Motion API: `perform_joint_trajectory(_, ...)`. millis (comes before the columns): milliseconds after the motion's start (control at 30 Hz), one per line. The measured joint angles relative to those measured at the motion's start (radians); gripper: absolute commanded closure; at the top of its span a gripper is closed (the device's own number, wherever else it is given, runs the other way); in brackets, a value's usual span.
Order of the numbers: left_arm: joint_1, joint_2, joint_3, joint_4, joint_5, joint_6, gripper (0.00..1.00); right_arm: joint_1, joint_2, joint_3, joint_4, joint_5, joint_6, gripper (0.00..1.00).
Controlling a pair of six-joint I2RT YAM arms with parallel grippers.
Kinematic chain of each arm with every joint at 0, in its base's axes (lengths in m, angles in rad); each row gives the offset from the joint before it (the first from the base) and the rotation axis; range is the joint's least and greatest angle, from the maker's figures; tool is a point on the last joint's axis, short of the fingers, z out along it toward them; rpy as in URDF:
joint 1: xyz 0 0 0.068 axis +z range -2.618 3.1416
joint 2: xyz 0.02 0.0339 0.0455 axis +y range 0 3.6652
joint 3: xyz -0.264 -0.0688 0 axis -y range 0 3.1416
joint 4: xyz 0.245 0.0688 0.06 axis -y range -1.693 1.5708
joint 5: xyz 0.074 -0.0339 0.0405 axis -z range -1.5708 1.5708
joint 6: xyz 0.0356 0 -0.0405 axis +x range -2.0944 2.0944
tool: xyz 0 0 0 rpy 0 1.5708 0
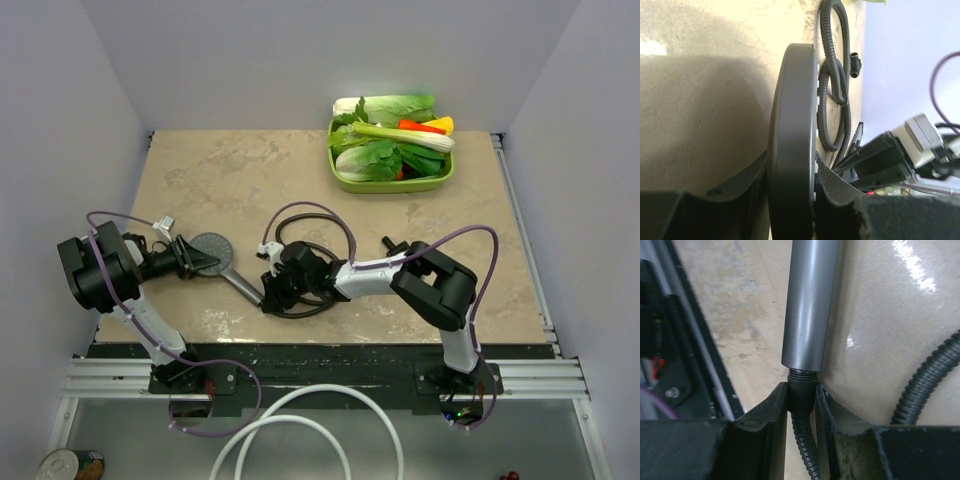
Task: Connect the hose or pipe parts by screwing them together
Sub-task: Install the bathroom fixture on the pipeline.
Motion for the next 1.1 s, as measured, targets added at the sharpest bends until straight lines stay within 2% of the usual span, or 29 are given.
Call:
perform_joint_trajectory(167, 0.0, 0.003, 0.011, -0.047, 0.026, 0.024, 1.0, -0.063, 0.004, -0.102, 0.227, -0.184, 0.167, 1.0)
perform_joint_trajectory(267, 0.0, 0.011, 0.034, -0.09, 0.051, 0.052, 1.0, -0.092, 0.021, -0.138, 0.353, -0.258, 0.27, 0.93)
perform_joint_trajectory(300, 0.001, 0.012, 0.04, -0.101, 0.058, 0.061, 1.0, -0.098, 0.026, -0.143, 0.376, -0.272, 0.292, 0.74)
perform_joint_trajectory(400, 0.002, 0.011, 0.045, -0.123, 0.078, 0.08, 1.0, -0.111, 0.028, -0.14, 0.376, -0.3, 0.312, 0.36)
perform_joint_trajectory(467, 0.001, 0.006, 0.039, -0.114, 0.072, 0.089, 1.0, -0.113, 0.023, -0.111, 0.325, -0.288, 0.272, 0.23)
perform_joint_trajectory(500, 0.0, 0.001, 0.034, -0.102, 0.069, 0.085, 1.0, -0.113, 0.012, -0.088, 0.276, -0.278, 0.242, 0.02)
perform_joint_trajectory(633, 0.003, -0.056, -0.029, -0.005, 0.04, 0.021, 1.0, -0.113, -0.094, 0.029, 0.013, -0.172, 0.079, 0.01)
perform_joint_trajectory(833, 0.013, -0.063, -0.04, 0.045, 0.029, -0.014, 1.0, -0.086, -0.251, 0.156, -0.278, 0.061, -0.162, 0.04)
perform_joint_trajectory(967, 0.022, -0.036, -0.04, 0.063, 0.03, -0.035, 1.0, 0.011, -0.274, 0.2, -0.418, 0.201, -0.288, 0.09)
perform_joint_trajectory(1100, 0.025, 0.024, -0.04, 0.067, 0.035, -0.053, 1.0, 0.11, -0.249, 0.203, -0.503, 0.264, -0.352, 0.11)
